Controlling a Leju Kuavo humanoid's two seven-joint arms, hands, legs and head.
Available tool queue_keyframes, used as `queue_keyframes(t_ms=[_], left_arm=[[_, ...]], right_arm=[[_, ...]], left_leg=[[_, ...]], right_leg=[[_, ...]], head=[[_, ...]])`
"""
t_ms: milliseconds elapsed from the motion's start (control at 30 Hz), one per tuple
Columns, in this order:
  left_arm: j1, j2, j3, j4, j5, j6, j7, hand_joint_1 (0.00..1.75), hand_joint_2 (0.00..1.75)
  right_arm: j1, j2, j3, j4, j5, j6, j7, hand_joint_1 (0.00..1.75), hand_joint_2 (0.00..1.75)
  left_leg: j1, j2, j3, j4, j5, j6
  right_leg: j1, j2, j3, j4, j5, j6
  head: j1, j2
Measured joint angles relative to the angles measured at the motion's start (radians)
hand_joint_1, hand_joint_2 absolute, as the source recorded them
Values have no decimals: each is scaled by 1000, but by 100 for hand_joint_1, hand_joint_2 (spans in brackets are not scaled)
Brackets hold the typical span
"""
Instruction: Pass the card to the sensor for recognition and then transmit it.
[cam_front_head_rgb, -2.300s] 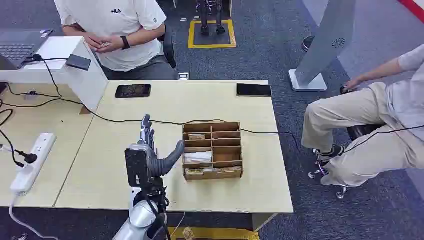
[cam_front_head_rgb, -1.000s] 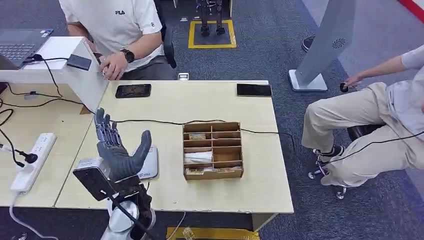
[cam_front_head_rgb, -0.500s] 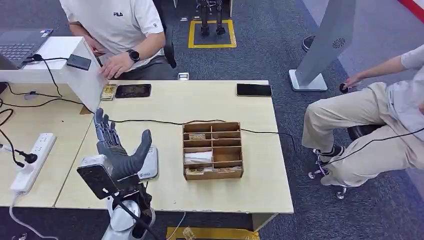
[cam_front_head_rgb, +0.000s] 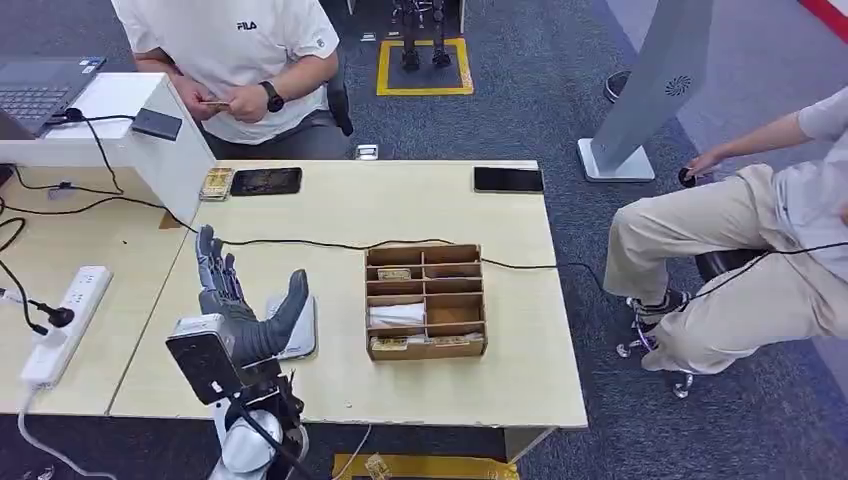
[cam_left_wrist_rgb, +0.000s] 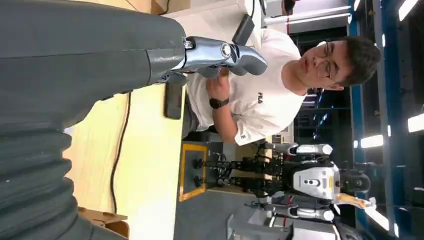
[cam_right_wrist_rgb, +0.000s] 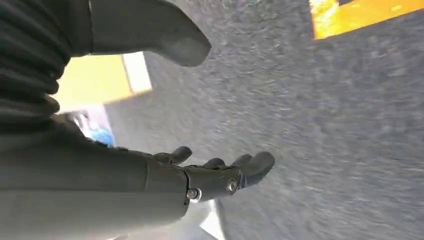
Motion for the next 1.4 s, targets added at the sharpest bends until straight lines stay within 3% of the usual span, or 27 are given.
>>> queue_keyframes(t_ms=[233, 400, 500, 600, 733, 833, 867, 933, 967, 1100, 1200, 1400], left_arm=[[-2, 13, -18, 0, 18, 0, -29, 0, 175], [3, -18, -10, 0, -286, 0, -130, 0, 175], [6, -33, -3, 0, -321, 0, -127, 0, 175], [7, -37, -1, 0, -279, 1, -97, 0, 175], [7, -29, -1, 0, -143, 0, -55, 0, 175], [7, -24, -1, 0, -126, 0, -45, 0, 175], [7, -22, -1, 0, -129, 0, -43, 0, 0], [6, -20, -1, 1, -137, 0, -33, 0, 0], [5, -19, -1, 2, -150, 0, -19, 0, 175], [-18, -20, -1, 24, -256, 0, 71, 0, 175], [-46, -54, 3, 45, -462, 0, 111, 0, 175], [-124, -108, 107, 131, -772, 1, 77, 0, 175]], right_arm=[[30, 29, -31, -57, -11, 34, 10, 0, 175], [35, 43, -49, -89, 11, 72, 10, 0, 175], [35, 45, -51, -93, 22, 74, 10, 0, 175], [34, 47, -60, -94, 24, 72, 10, 0, 175], [35, 57, -77, -108, 26, 72, 10, 0, 175], [35, 63, -89, -120, 41, 74, 10, 0, 175], [35, 66, -92, -124, 43, 74, 10, 0, 175], [35, 69, -97, -131, 43, 74, 10, 0, 175], [35, 71, -99, -133, 45, 75, 10, 0, 175], [34, 73, -101, -138, 75, 86, 6, 0, 175], [30, 73, -101, -133, 101, 83, -7, 0, 175], [9, 51, -96, -86, 147, 57, -20, 0, 175]], left_leg=[[0, 0, 1, 0, 0, 0], [0, 0, 0, 0, 0, 0], [0, 0, 0, 0, 0, 0], [0, 0, 0, 0, 0, 0], [0, 0, 0, 0, 0, 0], [0, 0, 1, 0, 0, 0], [0, 1, 1, 0, 0, 0], [0, 1, 1, 0, 0, 0], [0, 1, 1, 0, 0, 0], [0, 0, 1, 0, 0, 0], [0, 0, 0, 0, 0, 0], [-1, 1, 1, 1, 0, 0]], right_leg=[[0, 0, 0, 0, 0, 0], [0, 0, 0, 0, 0, 0], [0, 0, 0, 0, 0, 0], [0, 0, 0, 0, 0, 0], [0, 0, 0, 0, 0, 0], [0, 0, 0, 0, 0, 0], [0, 0, 0, 0, 0, 0], [0, 0, 0, 0, 0, 0], [0, 0, 0, 0, 0, 0], [0, 0, 0, 0, 0, 0], [0, 0, 1, 0, 0, 0], [0, 1, 1, 0, 1, 0]], head=[[0, 0], [0, 0], [0, 0], [0, 0], [0, 0], [0, 0], [0, 0], [0, 0], [0, 0], [0, 0], [0, 0], [0, 0]])
